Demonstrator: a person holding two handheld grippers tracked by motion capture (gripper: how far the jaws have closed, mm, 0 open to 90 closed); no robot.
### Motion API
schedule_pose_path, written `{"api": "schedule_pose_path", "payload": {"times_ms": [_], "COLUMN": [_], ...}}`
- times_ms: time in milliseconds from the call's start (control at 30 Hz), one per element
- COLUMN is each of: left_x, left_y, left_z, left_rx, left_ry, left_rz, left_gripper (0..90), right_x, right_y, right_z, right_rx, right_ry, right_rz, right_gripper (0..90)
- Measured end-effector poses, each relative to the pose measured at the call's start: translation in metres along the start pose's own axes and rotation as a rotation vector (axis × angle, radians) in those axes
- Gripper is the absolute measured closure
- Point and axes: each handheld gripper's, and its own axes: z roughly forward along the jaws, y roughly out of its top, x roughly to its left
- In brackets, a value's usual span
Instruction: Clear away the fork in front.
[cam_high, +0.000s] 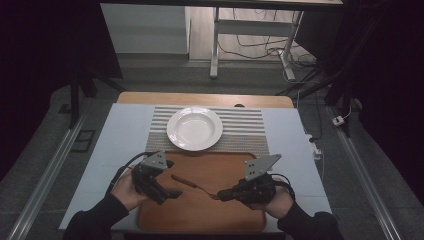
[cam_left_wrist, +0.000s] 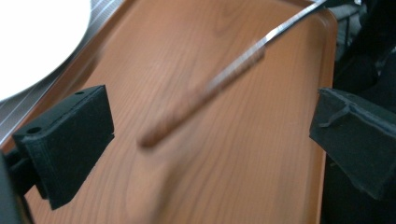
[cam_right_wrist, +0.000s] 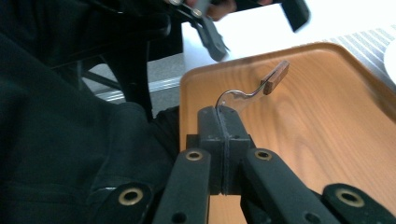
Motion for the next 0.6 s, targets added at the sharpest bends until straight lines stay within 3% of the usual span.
{"api": "schedule_pose_path", "payload": {"times_ms": [67, 100, 133, 233, 400, 600], "left_x": [0.000, 0.000, -0.002, -0.005, -0.010, -0.013], "left_y": [0.006, 0.006, 0.012, 0.017, 0.021, 0.021], "left_z": [0.007, 0.007, 0.014, 0.021, 0.025, 0.026], "left_rx": [0.020, 0.020, 0.043, 0.075, 0.108, 0.124], "left_ry": [-0.021, -0.021, -0.028, -0.032, -0.061, -0.129], "left_rz": [0.037, 0.037, 0.080, 0.153, 0.246, 0.298], "left_gripper": [0.0, 0.3, 1.3, 8.1, 29.8, 52.4], "right_x": [0.002, 0.003, 0.003, 0.005, 0.007, 0.008], "right_y": [0.001, 0.001, 0.001, 0.002, 0.002, 0.002], "right_z": [0.001, 0.002, 0.002, 0.003, 0.005, 0.005], "right_rx": [0.002, 0.001, 0.002, 0.011, 0.021, 0.032], "right_ry": [0.016, 0.021, 0.025, 0.036, 0.061, 0.071], "right_rz": [-0.007, -0.007, -0.009, -0.016, -0.028, -0.040], "right_gripper": [90.0, 90.0, 90.0, 90.0, 90.0, 90.0]}}
